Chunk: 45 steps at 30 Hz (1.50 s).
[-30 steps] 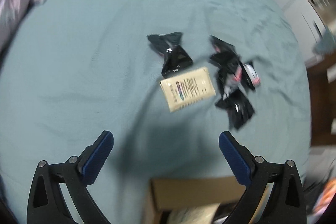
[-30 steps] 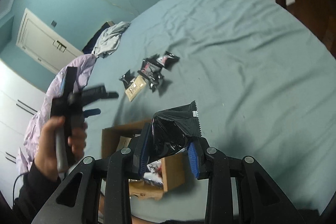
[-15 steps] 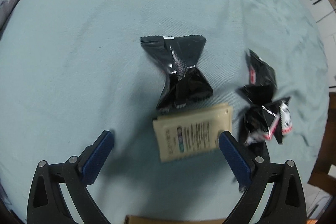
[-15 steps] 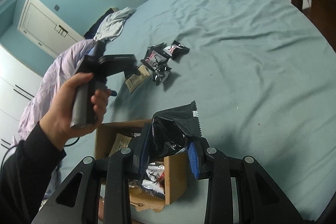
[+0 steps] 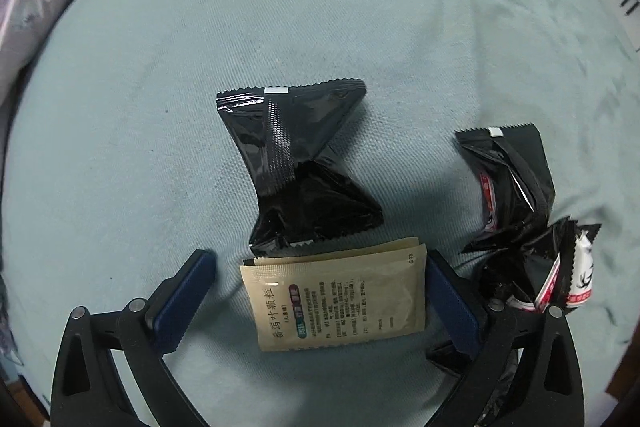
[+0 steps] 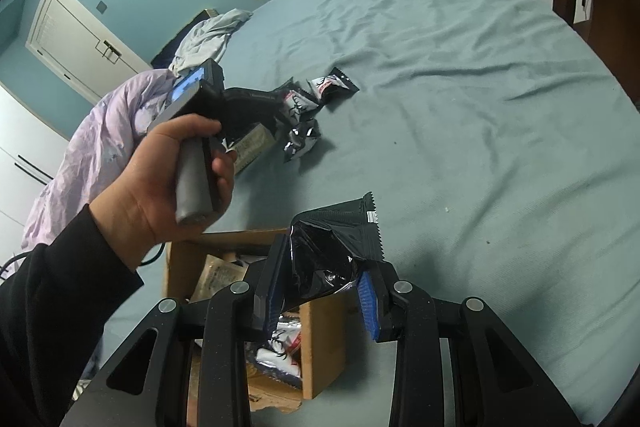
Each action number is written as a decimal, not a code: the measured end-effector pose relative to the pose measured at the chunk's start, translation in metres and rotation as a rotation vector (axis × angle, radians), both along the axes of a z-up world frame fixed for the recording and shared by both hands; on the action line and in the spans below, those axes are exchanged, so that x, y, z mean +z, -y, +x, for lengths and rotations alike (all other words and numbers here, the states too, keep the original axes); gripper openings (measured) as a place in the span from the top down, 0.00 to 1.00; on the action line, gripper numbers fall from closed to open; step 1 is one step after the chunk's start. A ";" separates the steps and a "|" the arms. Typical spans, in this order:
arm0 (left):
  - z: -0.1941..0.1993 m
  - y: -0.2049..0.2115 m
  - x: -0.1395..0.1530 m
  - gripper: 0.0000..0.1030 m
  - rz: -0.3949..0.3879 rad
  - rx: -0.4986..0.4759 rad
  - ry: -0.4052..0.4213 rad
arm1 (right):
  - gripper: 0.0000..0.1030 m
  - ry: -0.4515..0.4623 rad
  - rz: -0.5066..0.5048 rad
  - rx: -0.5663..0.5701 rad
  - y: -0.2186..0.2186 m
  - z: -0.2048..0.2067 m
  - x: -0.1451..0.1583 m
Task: Organize snacks
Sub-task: 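Grasp a tan paper sachet with the left gripper while the right gripper holds the black packet, then lower both held packets into the box and open both grippers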
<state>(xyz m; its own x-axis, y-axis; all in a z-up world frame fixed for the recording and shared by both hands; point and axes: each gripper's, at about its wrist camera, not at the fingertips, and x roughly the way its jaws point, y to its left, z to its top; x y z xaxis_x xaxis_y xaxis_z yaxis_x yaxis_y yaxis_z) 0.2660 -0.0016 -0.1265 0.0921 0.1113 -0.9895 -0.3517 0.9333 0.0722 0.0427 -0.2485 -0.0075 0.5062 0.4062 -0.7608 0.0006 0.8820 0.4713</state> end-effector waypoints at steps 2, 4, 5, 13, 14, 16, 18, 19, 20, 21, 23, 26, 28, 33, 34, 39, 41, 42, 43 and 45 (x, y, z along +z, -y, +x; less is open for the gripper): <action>-0.005 0.007 0.004 0.14 -0.013 -0.019 0.028 | 0.70 -0.003 -0.013 -0.010 0.000 0.001 -0.001; -0.011 0.013 0.012 0.24 -0.013 -0.060 0.027 | 0.70 -0.008 -0.019 -0.022 0.001 0.002 -0.002; -0.012 0.015 0.014 0.27 -0.014 -0.072 0.018 | 0.70 -0.011 -0.020 -0.028 0.002 0.002 -0.003; -0.055 0.014 0.050 0.33 -0.075 -0.132 0.039 | 0.70 -0.002 -0.055 -0.051 -0.001 0.000 0.000; -0.058 0.018 0.061 0.33 -0.062 -0.158 0.055 | 0.70 -0.001 -0.046 -0.049 0.000 0.000 0.001; -0.086 0.017 0.080 0.33 -0.015 -0.229 0.104 | 0.70 0.001 -0.032 -0.049 0.002 -0.003 0.002; -0.111 0.022 0.101 0.33 0.033 -0.302 0.157 | 0.70 0.009 -0.032 -0.052 0.003 -0.005 0.004; -0.127 0.028 0.113 0.33 0.058 -0.344 0.186 | 0.70 0.015 -0.035 -0.051 0.003 -0.007 0.006; -0.140 0.028 0.122 0.33 0.077 -0.376 0.208 | 0.70 0.020 -0.038 -0.050 0.003 -0.008 0.007; -0.145 0.028 0.130 0.33 0.088 -0.403 0.229 | 0.70 0.028 -0.043 -0.048 0.002 -0.010 0.009; -0.159 0.017 0.142 0.33 0.106 -0.460 0.275 | 0.70 0.039 -0.047 -0.045 0.001 -0.013 0.011; -0.175 0.010 0.152 0.33 0.174 -0.552 0.335 | 0.70 0.053 -0.061 -0.039 -0.002 -0.019 0.015; -0.199 0.009 0.155 0.33 0.201 -0.601 0.370 | 0.70 0.060 -0.076 -0.035 -0.005 -0.022 0.017; -0.235 0.000 0.164 0.33 0.104 -0.642 0.400 | 0.70 0.068 -0.099 -0.023 -0.011 -0.028 0.021; -0.240 -0.001 0.161 0.33 0.083 -0.645 0.399 | 0.70 0.067 -0.096 -0.021 -0.011 -0.029 0.021; -0.256 0.005 0.139 0.33 0.062 -0.686 0.377 | 0.70 0.064 -0.120 -0.027 -0.012 -0.031 0.023; -0.258 0.008 0.128 0.33 0.035 -0.696 0.339 | 0.70 0.063 -0.127 -0.025 -0.015 -0.031 0.023; -0.258 0.009 0.124 0.33 0.020 -0.700 0.324 | 0.70 0.061 -0.134 -0.022 -0.017 -0.031 0.023; -0.257 0.012 0.118 0.33 0.006 -0.707 0.304 | 0.70 0.060 -0.138 -0.018 -0.018 -0.030 0.022; -0.259 0.016 0.110 0.32 0.002 -0.724 0.281 | 0.70 0.060 -0.154 -0.007 -0.022 -0.030 0.021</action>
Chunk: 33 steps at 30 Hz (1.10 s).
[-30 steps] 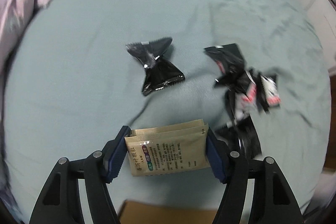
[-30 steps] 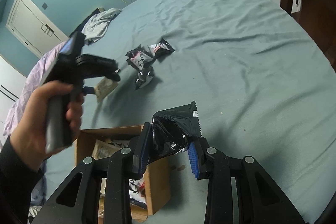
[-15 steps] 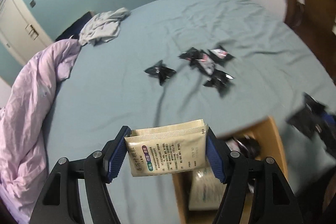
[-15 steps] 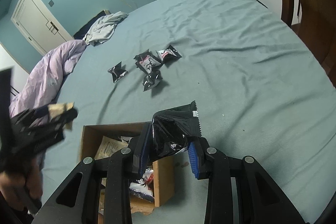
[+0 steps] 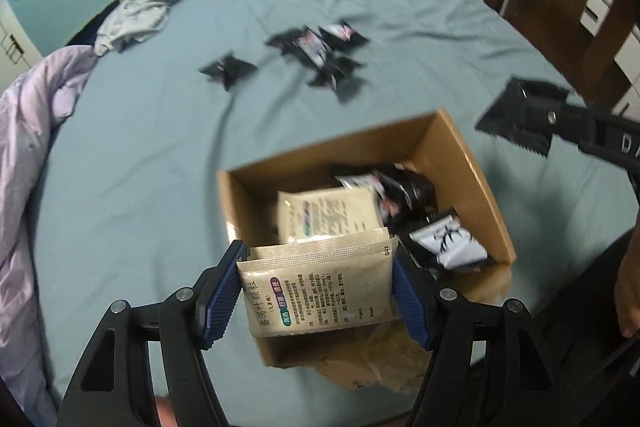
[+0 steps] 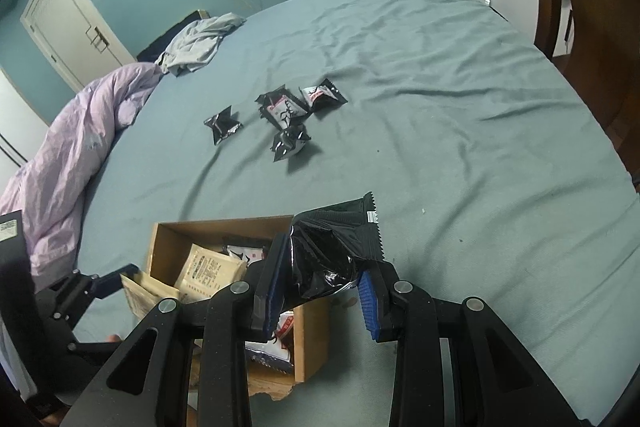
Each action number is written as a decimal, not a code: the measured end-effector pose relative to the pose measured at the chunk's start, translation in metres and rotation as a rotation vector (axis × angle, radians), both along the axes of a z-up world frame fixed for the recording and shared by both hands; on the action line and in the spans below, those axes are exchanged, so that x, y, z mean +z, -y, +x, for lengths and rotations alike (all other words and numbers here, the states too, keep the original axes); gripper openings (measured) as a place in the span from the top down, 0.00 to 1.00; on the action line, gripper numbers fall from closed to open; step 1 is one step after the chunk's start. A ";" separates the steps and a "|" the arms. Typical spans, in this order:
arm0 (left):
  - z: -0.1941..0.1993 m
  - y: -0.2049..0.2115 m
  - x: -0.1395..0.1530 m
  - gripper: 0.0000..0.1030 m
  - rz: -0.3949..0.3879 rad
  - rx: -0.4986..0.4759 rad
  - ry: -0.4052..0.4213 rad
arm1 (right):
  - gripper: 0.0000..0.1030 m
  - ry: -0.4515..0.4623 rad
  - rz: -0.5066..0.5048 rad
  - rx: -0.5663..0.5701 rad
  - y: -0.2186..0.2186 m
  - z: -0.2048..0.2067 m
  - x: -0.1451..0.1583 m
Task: Organize snacks
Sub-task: 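Lower both held packets into the box and open both grippers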
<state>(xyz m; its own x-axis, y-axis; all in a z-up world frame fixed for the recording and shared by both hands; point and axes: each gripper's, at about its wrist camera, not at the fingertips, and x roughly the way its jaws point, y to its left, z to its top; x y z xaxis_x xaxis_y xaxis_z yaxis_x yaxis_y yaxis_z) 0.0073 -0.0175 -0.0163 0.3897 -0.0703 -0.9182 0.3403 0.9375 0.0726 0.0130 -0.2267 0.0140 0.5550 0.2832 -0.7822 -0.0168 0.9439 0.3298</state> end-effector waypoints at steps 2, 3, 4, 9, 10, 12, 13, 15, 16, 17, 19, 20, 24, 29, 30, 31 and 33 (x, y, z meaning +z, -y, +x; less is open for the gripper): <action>0.000 0.004 -0.010 0.32 0.019 -0.011 -0.028 | 0.70 -0.001 -0.019 0.010 -0.004 0.001 -0.001; 0.000 0.004 -0.014 0.32 0.021 -0.010 -0.038 | 0.70 -0.001 -0.030 0.013 -0.006 0.002 -0.002; 0.000 0.005 -0.018 0.32 0.013 -0.009 -0.055 | 0.70 -0.001 -0.045 0.014 -0.008 0.002 -0.003; 0.000 0.007 -0.027 0.30 0.020 -0.004 -0.083 | 0.70 -0.024 -0.068 0.020 -0.014 0.009 -0.008; 0.000 0.006 -0.029 0.29 0.020 -0.003 -0.086 | 0.70 -0.025 -0.070 0.021 -0.015 0.010 -0.008; 0.000 0.006 -0.029 0.26 0.023 -0.002 -0.076 | 0.70 -0.027 -0.073 0.026 -0.016 0.011 -0.008; -0.001 0.007 -0.029 0.26 0.027 -0.003 -0.073 | 0.70 -0.026 -0.077 0.028 -0.017 0.011 -0.008; -0.001 0.007 -0.028 0.25 0.028 -0.004 -0.077 | 0.70 -0.024 -0.085 0.032 -0.018 0.010 -0.008; -0.002 0.007 -0.026 0.23 0.023 -0.007 -0.076 | 0.70 -0.022 -0.089 0.034 -0.018 0.009 -0.008; -0.002 0.006 -0.024 0.20 0.016 -0.009 -0.075 | 0.69 -0.021 -0.092 0.035 -0.019 0.008 -0.008; -0.001 0.005 -0.020 0.18 -0.004 -0.005 -0.068 | 0.69 -0.017 -0.096 0.033 -0.019 0.007 -0.007; -0.001 0.005 -0.018 0.16 -0.011 -0.001 -0.065 | 0.69 -0.016 -0.097 0.032 -0.019 0.006 -0.007; 0.000 0.001 -0.008 0.14 -0.048 0.012 -0.043 | 0.69 -0.019 -0.088 0.025 -0.017 0.006 -0.008; 0.004 -0.013 0.009 0.13 -0.070 0.058 0.006 | 0.69 -0.003 -0.078 0.039 -0.016 -0.003 -0.001; 0.005 -0.016 0.011 0.12 -0.071 0.072 0.013 | 0.69 0.002 -0.081 0.048 -0.017 -0.007 0.000; 0.006 -0.020 0.012 0.12 -0.068 0.088 0.021 | 0.69 0.008 -0.087 0.060 -0.020 -0.010 0.001; 0.009 -0.027 0.014 0.12 -0.055 0.118 0.032 | 0.69 0.013 -0.107 0.087 -0.025 -0.016 0.002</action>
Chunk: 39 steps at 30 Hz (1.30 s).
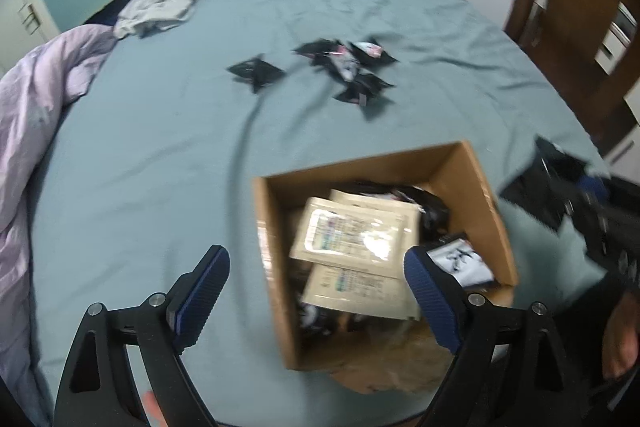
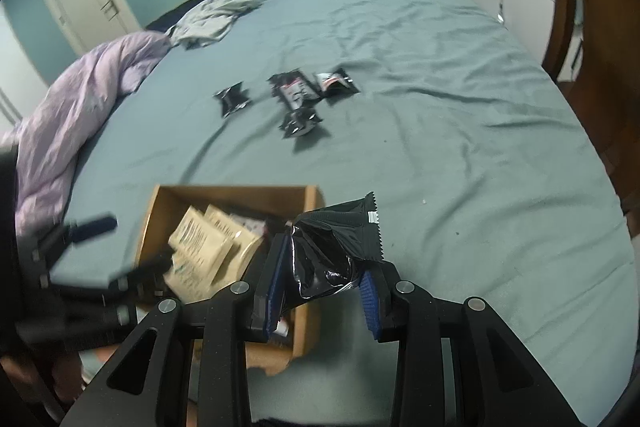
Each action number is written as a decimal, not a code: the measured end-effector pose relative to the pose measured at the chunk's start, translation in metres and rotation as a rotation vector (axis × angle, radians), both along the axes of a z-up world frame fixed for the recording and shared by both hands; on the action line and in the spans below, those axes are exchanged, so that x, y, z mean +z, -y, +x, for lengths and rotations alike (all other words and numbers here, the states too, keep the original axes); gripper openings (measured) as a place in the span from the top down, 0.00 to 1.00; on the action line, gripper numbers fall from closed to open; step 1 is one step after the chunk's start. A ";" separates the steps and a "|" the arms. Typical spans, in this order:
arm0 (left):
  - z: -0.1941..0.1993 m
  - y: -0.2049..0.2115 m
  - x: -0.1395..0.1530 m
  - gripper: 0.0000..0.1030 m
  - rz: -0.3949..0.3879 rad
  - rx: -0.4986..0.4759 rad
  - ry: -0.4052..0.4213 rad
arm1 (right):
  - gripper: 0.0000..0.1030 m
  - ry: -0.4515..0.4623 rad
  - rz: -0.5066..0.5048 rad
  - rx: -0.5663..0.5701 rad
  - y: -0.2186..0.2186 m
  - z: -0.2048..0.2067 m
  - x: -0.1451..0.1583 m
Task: Organize snacks
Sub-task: 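Lower both held packets into the box and open both grippers, then withdraw both open grippers from the box toward the pile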
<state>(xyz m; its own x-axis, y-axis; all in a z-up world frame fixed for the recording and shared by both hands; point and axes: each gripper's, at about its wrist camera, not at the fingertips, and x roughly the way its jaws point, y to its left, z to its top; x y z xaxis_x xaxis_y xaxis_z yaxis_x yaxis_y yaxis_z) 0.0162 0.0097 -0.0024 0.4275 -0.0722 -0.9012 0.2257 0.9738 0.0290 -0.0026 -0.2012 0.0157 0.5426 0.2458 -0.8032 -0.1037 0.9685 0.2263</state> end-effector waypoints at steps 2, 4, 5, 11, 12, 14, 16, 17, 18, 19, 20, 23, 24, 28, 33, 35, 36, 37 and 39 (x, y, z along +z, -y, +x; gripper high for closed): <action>0.003 -0.006 0.001 0.12 0.016 0.027 0.010 | 0.69 -0.014 -0.024 0.035 -0.008 -0.001 -0.003; 0.006 -0.011 0.000 0.12 0.031 0.053 0.016 | 0.69 -0.056 -0.055 0.098 -0.020 0.003 -0.011; 0.008 -0.014 0.000 0.12 0.038 0.072 0.016 | 0.69 -0.076 -0.071 0.123 -0.025 0.005 -0.016; 0.016 -0.031 -0.005 0.12 0.033 0.146 -0.003 | 0.65 -0.072 -0.254 0.201 -0.057 0.007 -0.027; 0.017 -0.032 -0.006 0.12 0.029 0.151 -0.007 | 0.63 -0.069 -0.267 0.205 -0.058 0.006 -0.028; 0.017 -0.033 -0.008 0.12 0.018 0.154 -0.019 | 0.56 -0.073 -0.251 0.219 -0.060 0.006 -0.027; 0.017 -0.032 -0.008 0.12 0.018 0.151 -0.024 | 0.54 -0.081 -0.224 0.216 -0.060 0.007 -0.026; 0.016 -0.032 -0.007 0.12 0.023 0.148 -0.021 | 0.52 -0.083 -0.207 0.210 -0.058 0.006 -0.025; 0.015 -0.031 -0.007 0.12 0.027 0.146 -0.016 | 0.51 -0.080 -0.186 0.206 -0.054 0.004 -0.023; 0.014 -0.031 -0.006 0.12 0.031 0.144 -0.011 | 0.49 -0.071 -0.167 0.203 -0.051 0.003 -0.020; 0.014 -0.030 -0.004 0.12 0.034 0.144 -0.005 | 0.43 -0.061 -0.155 0.200 -0.049 0.001 -0.017; 0.011 -0.029 -0.001 0.12 0.036 0.139 0.014 | 0.37 -0.021 -0.116 0.177 -0.038 -0.005 -0.007; 0.011 -0.027 0.000 0.12 0.041 0.136 0.019 | 0.37 -0.012 -0.108 0.168 -0.035 -0.008 -0.005; 0.007 -0.022 0.004 0.12 0.059 0.114 0.042 | 0.36 0.021 -0.050 0.097 -0.014 -0.011 0.007; 0.000 -0.012 0.009 0.12 0.090 0.074 0.080 | 0.36 0.030 -0.010 0.040 0.010 -0.012 0.018; -0.001 -0.008 0.010 0.12 0.098 0.056 0.087 | 0.33 0.034 -0.003 0.038 0.020 -0.008 0.022; -0.001 -0.006 0.010 0.12 0.097 0.049 0.088 | 0.33 0.039 -0.015 0.033 0.026 -0.006 0.023; -0.001 -0.004 0.010 0.12 0.095 0.042 0.085 | 0.32 0.042 -0.027 0.025 0.030 -0.004 0.023; 0.000 -0.002 0.009 0.12 0.089 0.035 0.078 | 0.32 0.045 -0.047 0.008 0.037 0.002 0.024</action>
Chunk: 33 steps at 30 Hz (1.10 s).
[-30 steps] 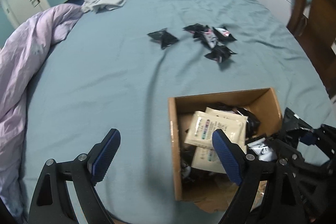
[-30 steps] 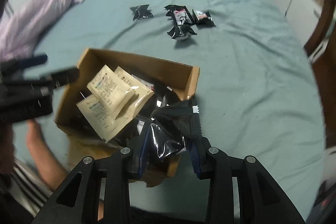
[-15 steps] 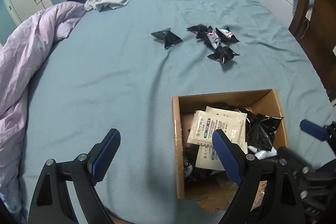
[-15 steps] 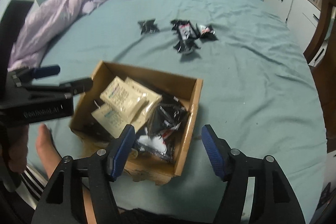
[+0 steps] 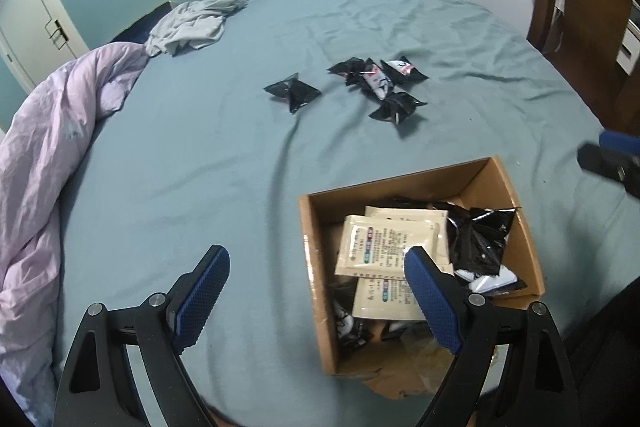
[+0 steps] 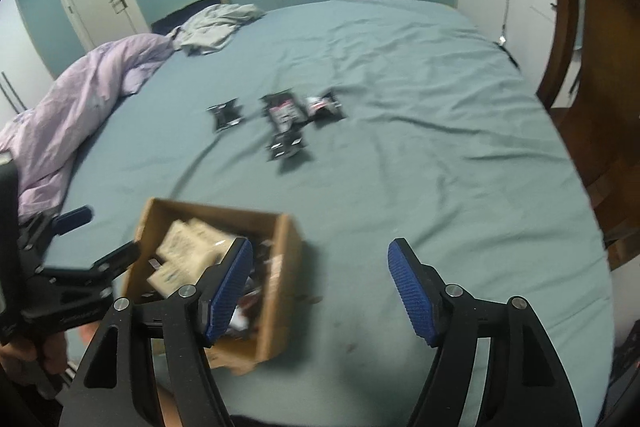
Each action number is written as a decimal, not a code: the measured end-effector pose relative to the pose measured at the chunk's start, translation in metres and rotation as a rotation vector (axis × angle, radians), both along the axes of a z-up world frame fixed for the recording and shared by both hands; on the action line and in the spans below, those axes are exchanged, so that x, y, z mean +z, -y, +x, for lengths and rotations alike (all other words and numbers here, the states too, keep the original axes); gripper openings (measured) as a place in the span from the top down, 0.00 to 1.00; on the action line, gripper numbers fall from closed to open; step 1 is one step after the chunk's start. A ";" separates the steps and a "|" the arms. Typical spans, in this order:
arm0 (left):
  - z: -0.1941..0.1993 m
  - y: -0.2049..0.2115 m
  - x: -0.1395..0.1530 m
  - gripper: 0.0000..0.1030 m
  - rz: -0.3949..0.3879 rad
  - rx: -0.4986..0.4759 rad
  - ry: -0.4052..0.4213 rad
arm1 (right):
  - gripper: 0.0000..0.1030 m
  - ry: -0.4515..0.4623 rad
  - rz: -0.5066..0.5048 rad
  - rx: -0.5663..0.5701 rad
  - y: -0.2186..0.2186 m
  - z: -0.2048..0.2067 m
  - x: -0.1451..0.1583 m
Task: Organize snacks
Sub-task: 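Withdraw both open grippers from the box toward the pile, then grasp a black packet from the pile with the right gripper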
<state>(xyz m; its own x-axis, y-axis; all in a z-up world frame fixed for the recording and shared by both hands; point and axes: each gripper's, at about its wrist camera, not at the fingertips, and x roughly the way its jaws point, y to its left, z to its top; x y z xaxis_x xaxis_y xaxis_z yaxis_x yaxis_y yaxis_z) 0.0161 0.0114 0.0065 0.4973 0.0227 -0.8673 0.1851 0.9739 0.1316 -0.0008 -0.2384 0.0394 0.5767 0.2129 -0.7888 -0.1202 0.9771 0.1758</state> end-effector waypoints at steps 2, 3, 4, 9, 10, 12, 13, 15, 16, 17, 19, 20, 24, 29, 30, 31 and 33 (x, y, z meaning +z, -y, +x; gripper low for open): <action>0.001 0.002 -0.001 0.12 -0.008 -0.006 -0.007 | 0.32 -0.011 0.011 -0.024 0.007 0.008 -0.002; 0.001 0.004 -0.001 0.12 -0.009 -0.007 -0.008 | 0.32 -0.021 0.028 -0.038 0.011 0.012 -0.004; 0.001 0.004 -0.002 0.12 -0.010 -0.009 -0.010 | 0.32 -0.037 0.055 -0.056 0.015 0.018 -0.008; 0.006 0.008 -0.005 0.12 -0.028 -0.016 -0.028 | 0.32 -0.112 0.116 -0.122 0.024 0.049 -0.026; 0.006 0.009 -0.005 0.12 -0.031 -0.016 -0.032 | 0.32 -0.119 0.114 -0.124 0.023 0.054 -0.027; 0.008 0.010 -0.007 0.12 -0.041 -0.020 -0.043 | 0.32 -0.127 0.114 -0.129 0.024 0.065 -0.029; 0.009 0.011 -0.008 0.12 -0.044 -0.023 -0.049 | 0.32 -0.127 0.117 -0.134 0.024 0.071 -0.030; 0.010 0.013 -0.010 0.12 -0.046 -0.030 -0.058 | 0.32 -0.130 0.127 -0.137 0.025 0.084 -0.033; 0.010 0.014 -0.010 0.12 -0.047 -0.034 -0.063 | 0.32 -0.132 0.134 -0.140 0.025 0.089 -0.035; 0.010 0.014 -0.011 0.12 -0.049 -0.037 -0.066 | 0.32 -0.134 0.139 -0.142 0.027 0.093 -0.038; 0.010 0.015 -0.011 0.12 -0.054 -0.043 -0.072 | 0.32 -0.144 0.151 -0.144 0.026 0.101 -0.043; 0.010 0.016 -0.010 0.12 -0.059 -0.045 -0.072 | 0.32 -0.147 0.154 -0.142 0.026 0.104 -0.045; 0.013 0.015 -0.007 0.12 -0.075 -0.040 -0.070 | 0.32 -0.149 0.145 -0.122 0.020 0.119 -0.051; 0.016 0.012 -0.009 0.12 -0.086 -0.030 -0.082 | 0.32 -0.142 0.163 -0.104 0.015 0.138 -0.056; 0.017 0.012 -0.009 0.12 -0.088 -0.030 -0.086 | 0.32 -0.144 0.159 -0.097 0.012 0.144 -0.059; 0.018 0.010 -0.010 0.12 -0.092 -0.027 -0.090 | 0.32 -0.147 0.154 -0.092 0.009 0.148 -0.062; 0.019 0.009 -0.011 0.12 -0.100 -0.023 -0.096 | 0.32 -0.156 0.141 -0.078 0.003 0.160 -0.068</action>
<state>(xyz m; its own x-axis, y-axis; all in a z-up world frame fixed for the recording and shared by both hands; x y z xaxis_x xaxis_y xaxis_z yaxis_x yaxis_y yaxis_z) 0.0355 0.0025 -0.0045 0.4115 -0.0765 -0.9082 0.2148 0.9765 0.0151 0.1591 -0.2409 -0.0287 0.4691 0.2871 -0.8352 -0.0056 0.9466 0.3223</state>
